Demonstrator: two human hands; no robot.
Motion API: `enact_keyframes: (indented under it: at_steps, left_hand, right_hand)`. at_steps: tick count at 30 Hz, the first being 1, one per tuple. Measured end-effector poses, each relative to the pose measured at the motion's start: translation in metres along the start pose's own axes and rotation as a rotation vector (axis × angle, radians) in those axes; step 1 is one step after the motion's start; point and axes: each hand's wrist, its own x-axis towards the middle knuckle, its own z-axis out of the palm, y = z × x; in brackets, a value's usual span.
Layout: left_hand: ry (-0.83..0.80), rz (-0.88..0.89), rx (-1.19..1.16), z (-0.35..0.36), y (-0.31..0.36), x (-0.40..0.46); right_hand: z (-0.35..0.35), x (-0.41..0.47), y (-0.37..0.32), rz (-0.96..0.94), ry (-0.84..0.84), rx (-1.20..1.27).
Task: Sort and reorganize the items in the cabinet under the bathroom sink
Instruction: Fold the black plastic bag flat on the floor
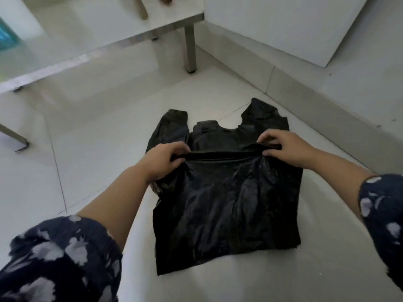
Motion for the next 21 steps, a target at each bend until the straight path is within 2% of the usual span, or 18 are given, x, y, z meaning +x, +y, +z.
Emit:
enact_keyframes:
  at_steps: [5,8,12,18,21]
  left_hand:
    - [-0.022,0.0,-0.356,-0.075,0.021,0.001]
    - [-0.04,0.005,-0.337,-0.105,0.039,0.002]
    - [-0.025,-0.052,-0.326,-0.119,0.052,0.002]
    - [-0.087,-0.068,-0.306,-0.131,0.053,-0.011]
    - [-0.112,-0.102,-0.471,-0.144,0.052,-0.015]
  right_hand:
    - [-0.068,0.0,-0.047,-0.075,-0.005,0.178]
    - [-0.095,0.002,-0.068,-0.131,-0.053,0.074]
    - [-0.114,-0.001,-0.081,-0.087,-0.113,0.008]
    - [-0.125,-0.013,-0.088,0.001,-0.18,0.153]
    - [-0.13,-0.02,-0.089,0.062,-0.223,0.313]
